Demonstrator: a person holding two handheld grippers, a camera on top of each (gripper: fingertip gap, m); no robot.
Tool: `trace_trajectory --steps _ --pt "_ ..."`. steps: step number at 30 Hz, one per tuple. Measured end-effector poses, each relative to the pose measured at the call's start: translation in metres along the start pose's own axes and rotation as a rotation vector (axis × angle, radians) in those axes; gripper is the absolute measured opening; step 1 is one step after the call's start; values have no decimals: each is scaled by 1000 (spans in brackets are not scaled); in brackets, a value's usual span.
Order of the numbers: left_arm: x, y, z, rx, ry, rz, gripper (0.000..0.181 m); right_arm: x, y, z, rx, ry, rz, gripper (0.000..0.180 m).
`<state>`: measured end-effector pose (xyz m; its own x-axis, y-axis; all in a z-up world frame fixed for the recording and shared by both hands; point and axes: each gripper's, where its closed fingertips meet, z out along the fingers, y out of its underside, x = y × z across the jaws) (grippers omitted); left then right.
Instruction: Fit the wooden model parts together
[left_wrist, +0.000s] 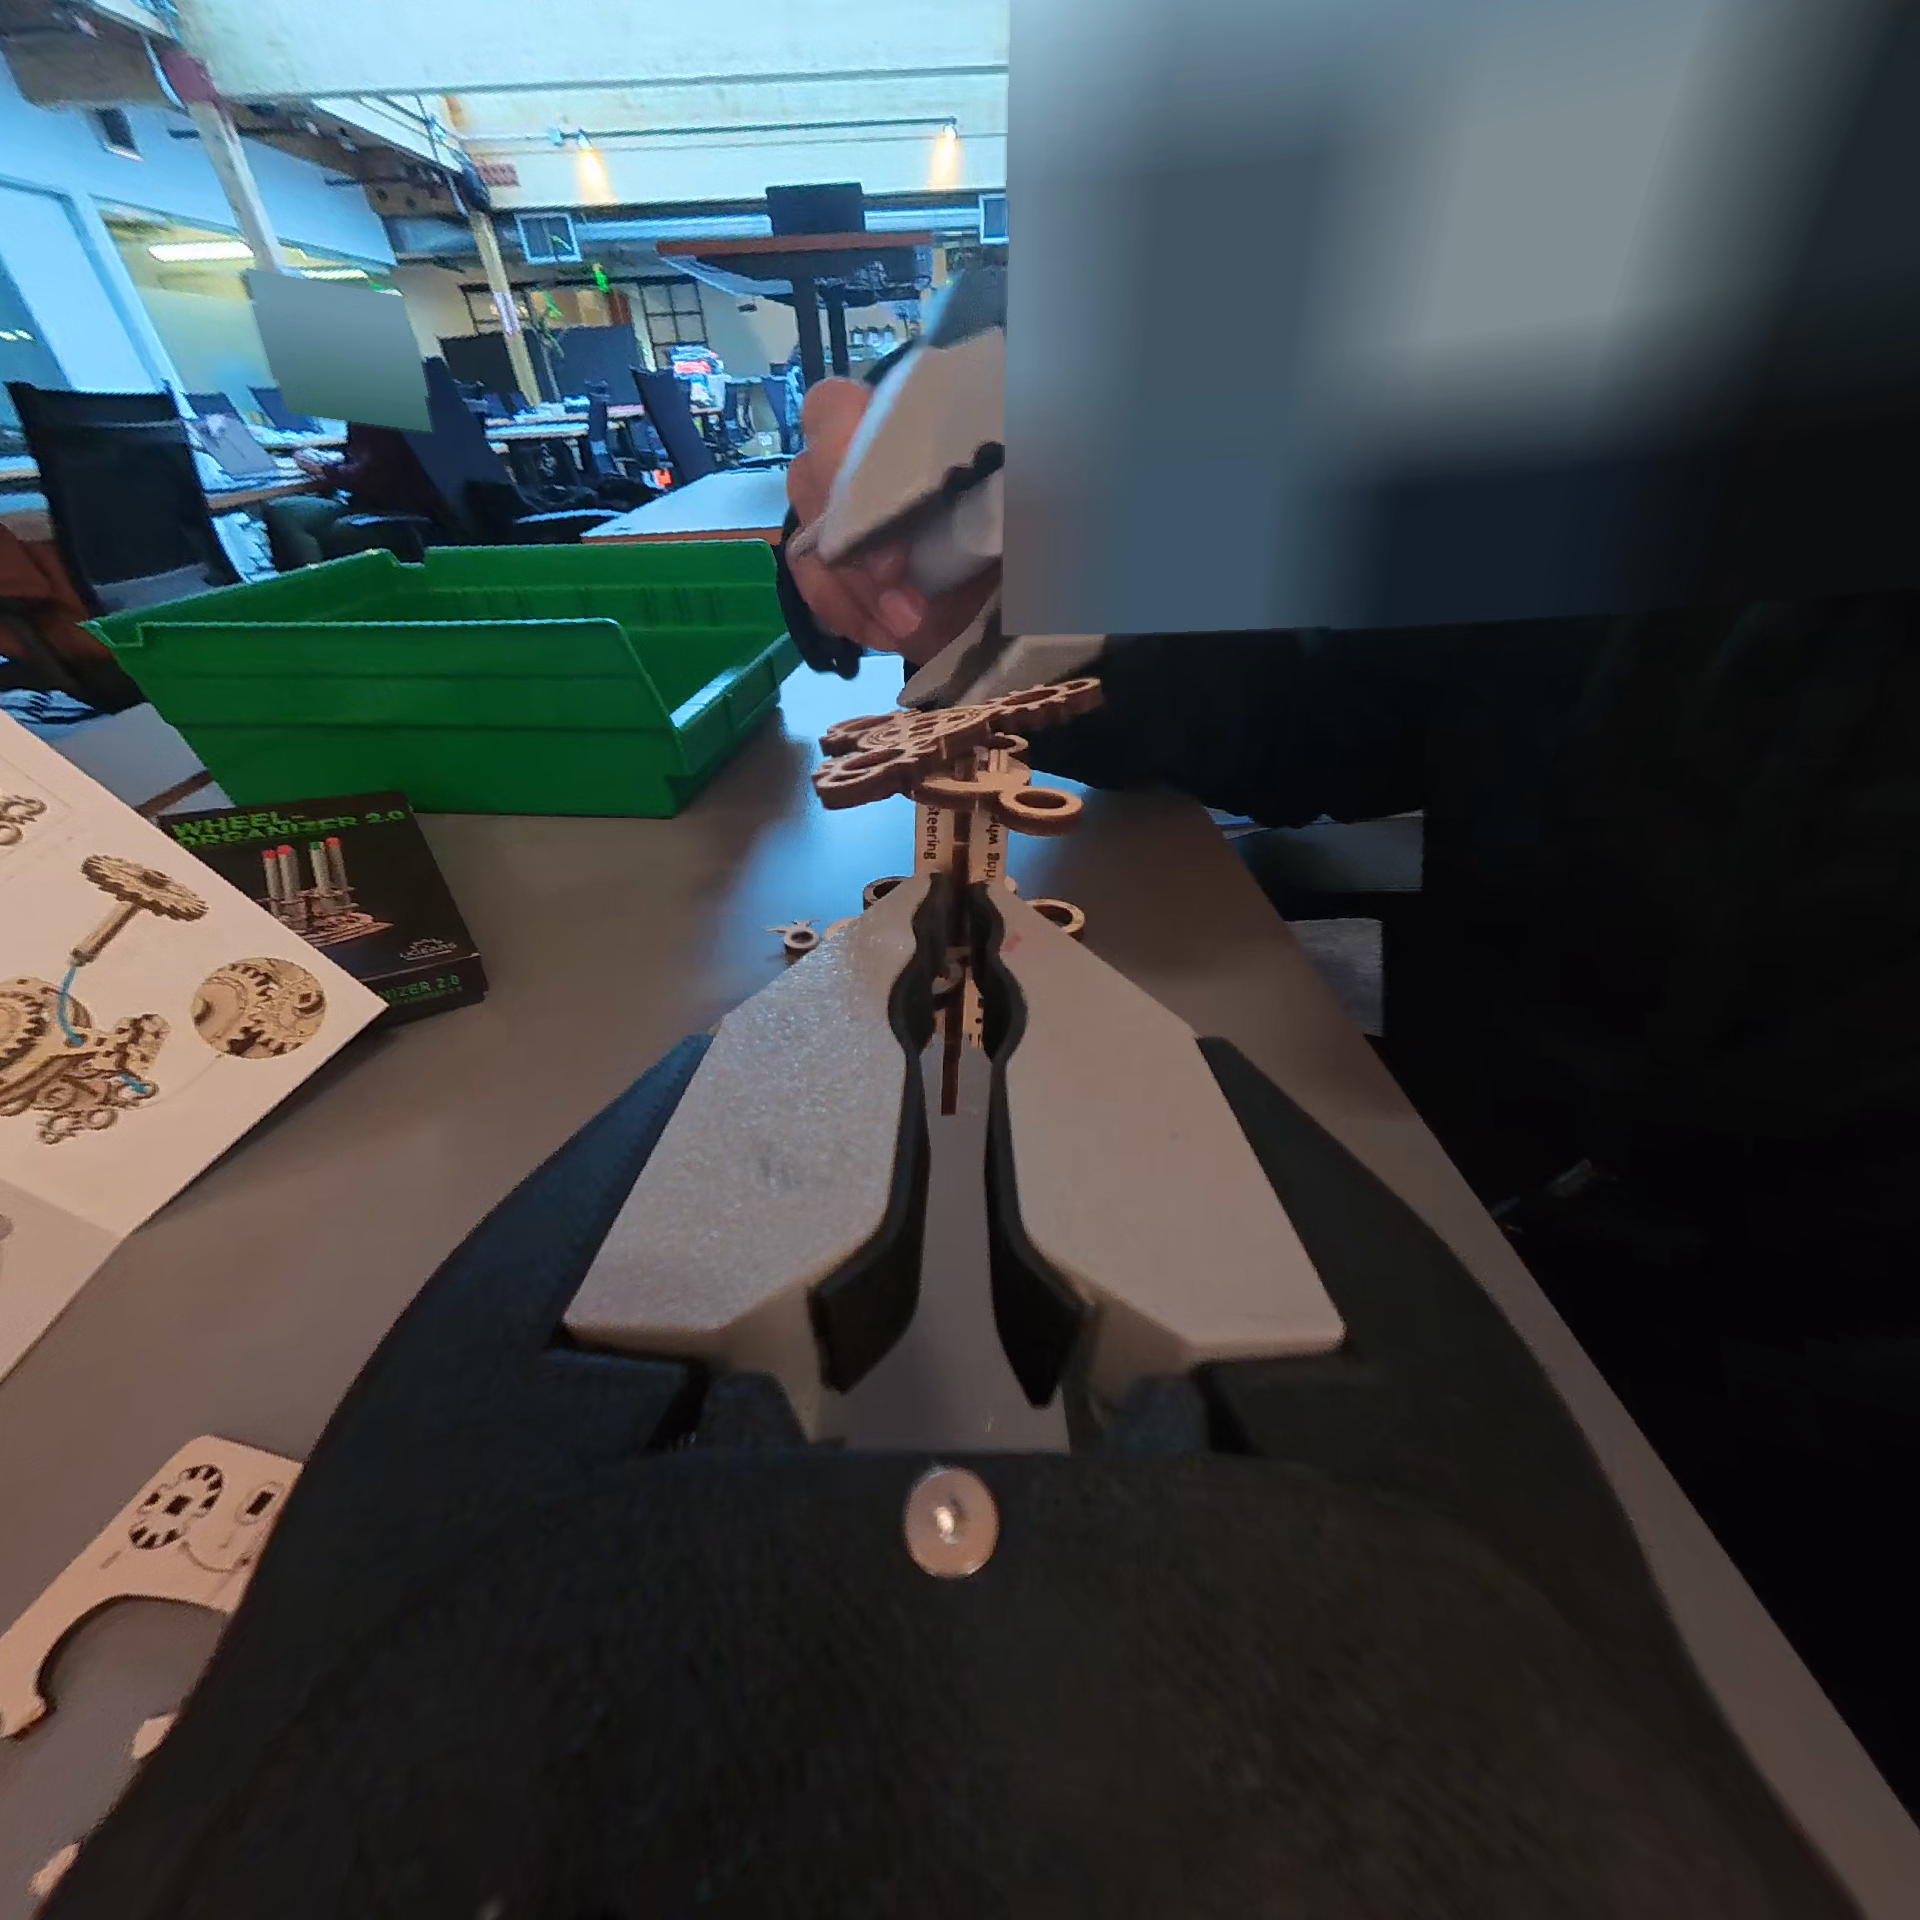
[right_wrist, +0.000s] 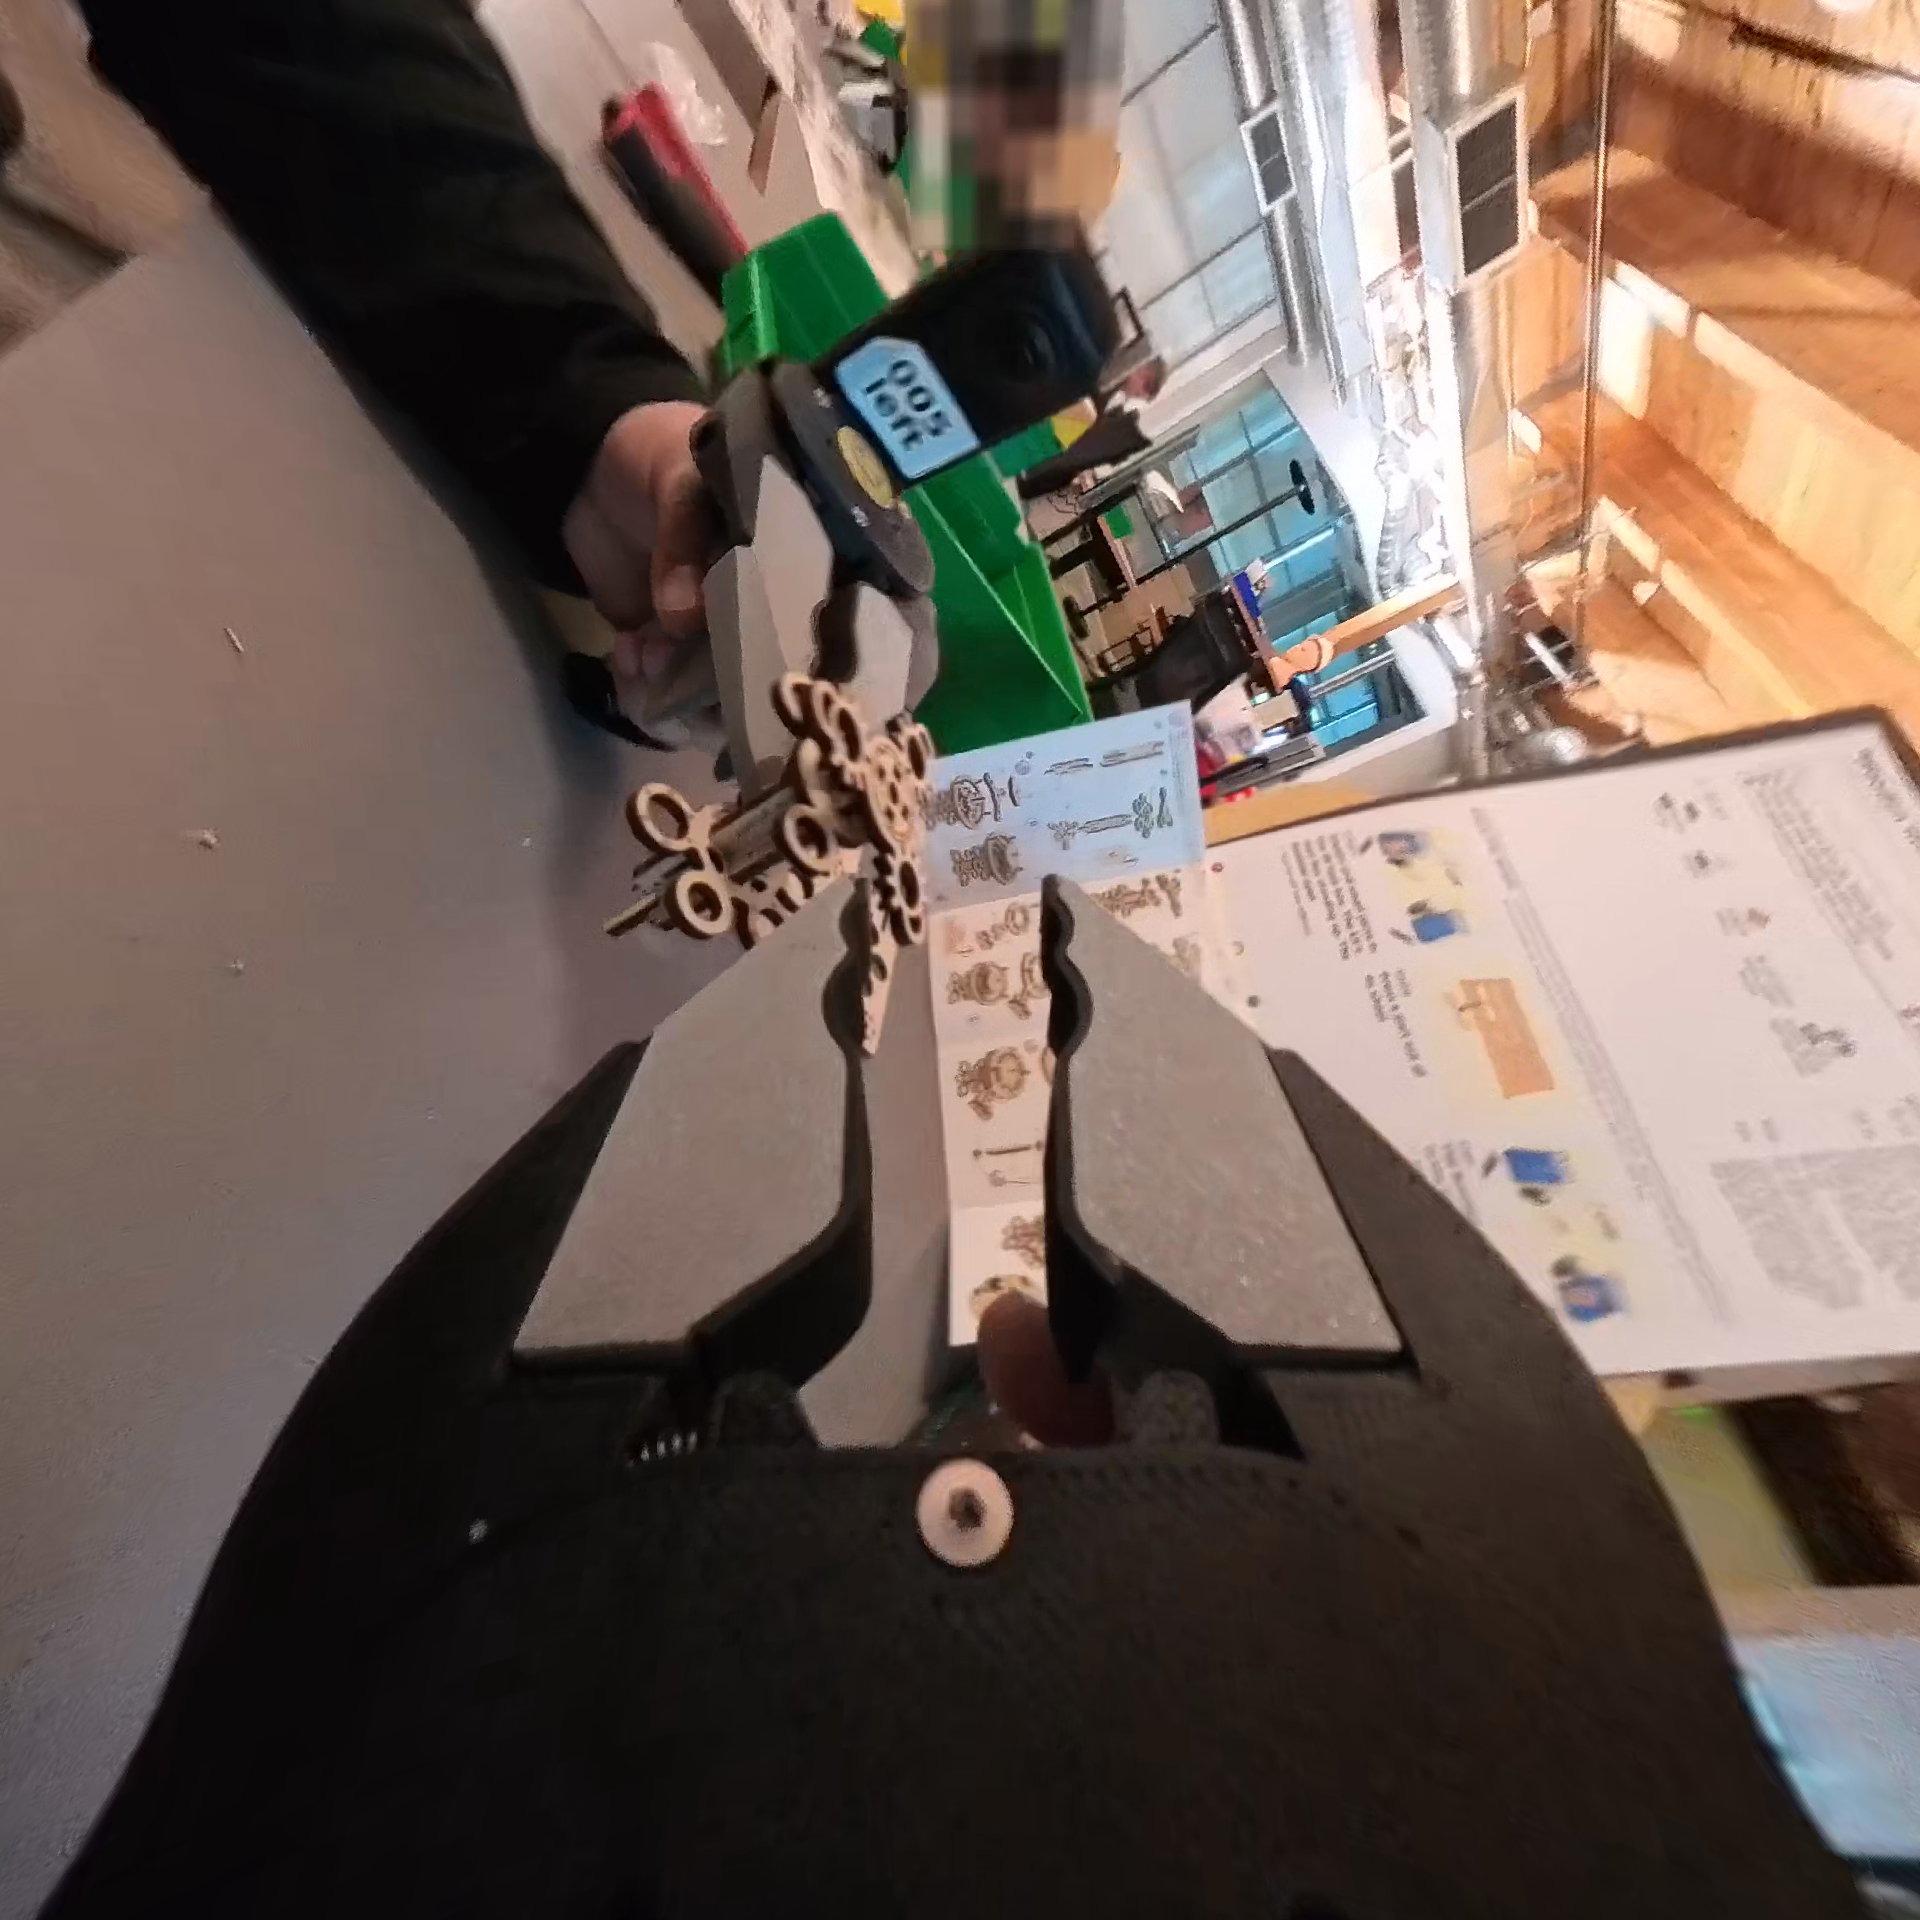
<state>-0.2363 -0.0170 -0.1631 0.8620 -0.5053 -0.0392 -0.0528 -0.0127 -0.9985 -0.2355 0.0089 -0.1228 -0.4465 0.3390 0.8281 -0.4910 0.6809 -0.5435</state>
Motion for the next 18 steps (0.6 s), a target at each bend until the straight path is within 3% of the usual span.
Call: trace_trajectory --steps 4,12,14,18 --pt "-3 -2 -2 6 -24 15 0 27 10 -15 56 -15 356 32" --pt "-3 1 -2 -25 -46 52 0 14 3 -2 186 -419 1149 57" --pt "-3 2 -2 -31 -44 55 0 9 9 4 167 -452 1234 55" --pt "-1 3 -1 -35 -31 53 1 3 25 9 113 -420 1123 40"
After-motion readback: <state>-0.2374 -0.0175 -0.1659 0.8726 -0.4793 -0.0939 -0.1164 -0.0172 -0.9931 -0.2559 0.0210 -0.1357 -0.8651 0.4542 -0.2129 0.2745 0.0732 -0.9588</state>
